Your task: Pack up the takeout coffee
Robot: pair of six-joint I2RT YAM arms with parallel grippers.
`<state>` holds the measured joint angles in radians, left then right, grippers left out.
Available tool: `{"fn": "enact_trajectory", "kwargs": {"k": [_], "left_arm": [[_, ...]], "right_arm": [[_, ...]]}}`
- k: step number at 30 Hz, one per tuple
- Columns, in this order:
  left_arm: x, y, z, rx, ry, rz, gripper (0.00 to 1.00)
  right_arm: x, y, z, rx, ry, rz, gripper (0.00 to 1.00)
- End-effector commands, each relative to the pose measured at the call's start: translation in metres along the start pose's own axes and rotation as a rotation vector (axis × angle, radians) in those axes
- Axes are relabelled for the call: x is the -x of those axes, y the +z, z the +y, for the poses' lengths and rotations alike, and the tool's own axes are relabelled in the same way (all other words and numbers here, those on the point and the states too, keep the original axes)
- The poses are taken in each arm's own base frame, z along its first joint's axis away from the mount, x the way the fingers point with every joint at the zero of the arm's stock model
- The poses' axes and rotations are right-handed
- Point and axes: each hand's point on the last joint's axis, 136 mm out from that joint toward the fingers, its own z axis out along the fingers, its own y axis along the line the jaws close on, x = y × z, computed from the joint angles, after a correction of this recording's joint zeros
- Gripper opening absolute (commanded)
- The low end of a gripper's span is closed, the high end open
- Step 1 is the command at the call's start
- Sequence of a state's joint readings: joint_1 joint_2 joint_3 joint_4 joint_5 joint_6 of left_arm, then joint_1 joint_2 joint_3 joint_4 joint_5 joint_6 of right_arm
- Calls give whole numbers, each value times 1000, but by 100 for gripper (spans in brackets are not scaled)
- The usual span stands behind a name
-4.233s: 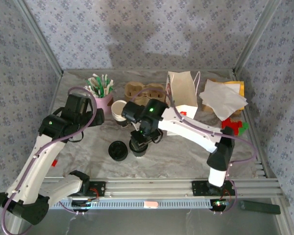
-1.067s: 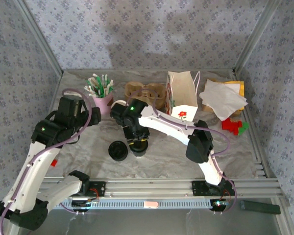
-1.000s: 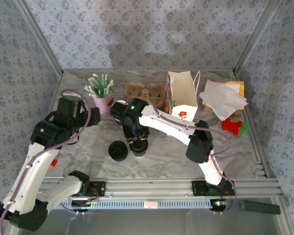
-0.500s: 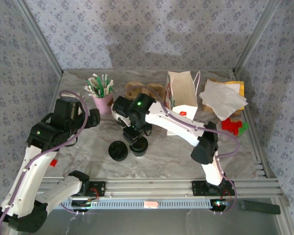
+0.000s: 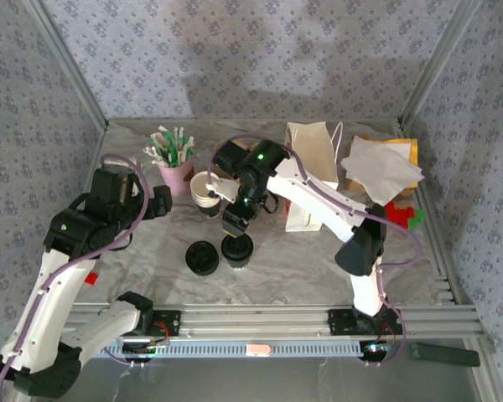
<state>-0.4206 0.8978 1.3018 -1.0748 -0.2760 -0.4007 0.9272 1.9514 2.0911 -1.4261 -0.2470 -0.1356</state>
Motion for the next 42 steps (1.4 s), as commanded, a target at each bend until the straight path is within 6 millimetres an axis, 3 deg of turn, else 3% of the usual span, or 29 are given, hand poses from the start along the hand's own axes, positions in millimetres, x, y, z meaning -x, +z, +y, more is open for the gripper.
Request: {"fn": "enact_trajectory", "kwargs": {"k": [1, 16, 22, 42], "left_arm": [[10, -7, -2, -16, 5, -21, 100], [16, -3, -9, -22, 13, 2, 100], [16, -1, -10, -24, 8, 4, 100], [17, -2, -9, -16, 10, -1, 100]], "right_arm": [[-9, 15, -5, -9, -34, 68, 60], [-17, 60, -18, -51, -179, 173, 55], [-15, 69, -17, -79, -203, 189, 54], [-38, 99, -20, -131, -185, 299, 49]]}}
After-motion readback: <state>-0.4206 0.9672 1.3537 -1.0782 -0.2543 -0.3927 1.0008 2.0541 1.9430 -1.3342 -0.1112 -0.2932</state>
